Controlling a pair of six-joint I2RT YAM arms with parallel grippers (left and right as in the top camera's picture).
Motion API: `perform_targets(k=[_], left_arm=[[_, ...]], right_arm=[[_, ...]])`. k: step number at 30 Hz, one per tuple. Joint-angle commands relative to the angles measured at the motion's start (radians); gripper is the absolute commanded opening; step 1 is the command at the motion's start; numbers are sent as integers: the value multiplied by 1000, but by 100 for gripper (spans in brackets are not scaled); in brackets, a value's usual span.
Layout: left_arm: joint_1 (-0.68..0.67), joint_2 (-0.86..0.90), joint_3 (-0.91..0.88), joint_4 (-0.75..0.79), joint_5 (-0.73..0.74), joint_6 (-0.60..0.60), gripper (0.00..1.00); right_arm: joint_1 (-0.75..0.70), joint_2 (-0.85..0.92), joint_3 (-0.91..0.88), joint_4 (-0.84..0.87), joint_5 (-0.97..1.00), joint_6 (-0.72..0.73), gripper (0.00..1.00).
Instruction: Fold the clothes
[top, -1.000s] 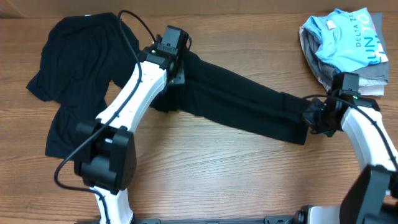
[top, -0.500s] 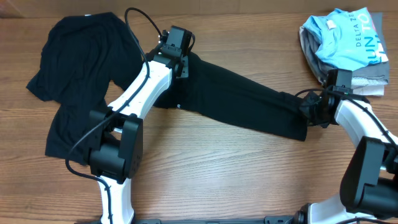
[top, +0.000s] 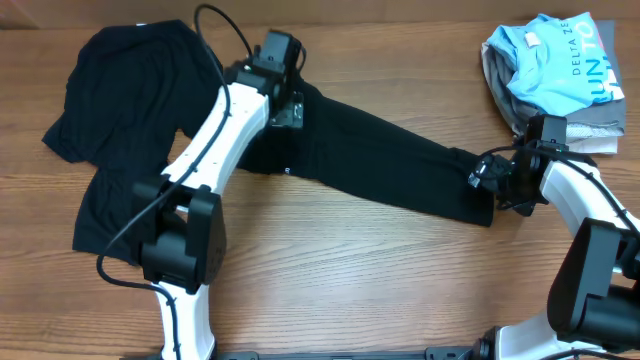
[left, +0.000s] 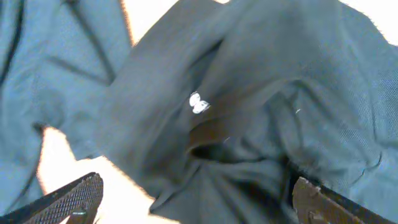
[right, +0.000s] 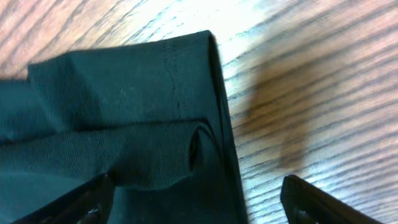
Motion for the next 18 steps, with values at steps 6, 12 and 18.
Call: perform_targets(k=[6,12,18], left_arm=[[72,0,200,-198,184,64,100],[138,0,345,-330,307,98,100],[172,0,366,-375,307,98,100]], right_arm=[[-2,64,19,3,-7,-82,65],[-2,76,-4,8,-5,-70,49],[-5,76,-42,20,2,8,6]])
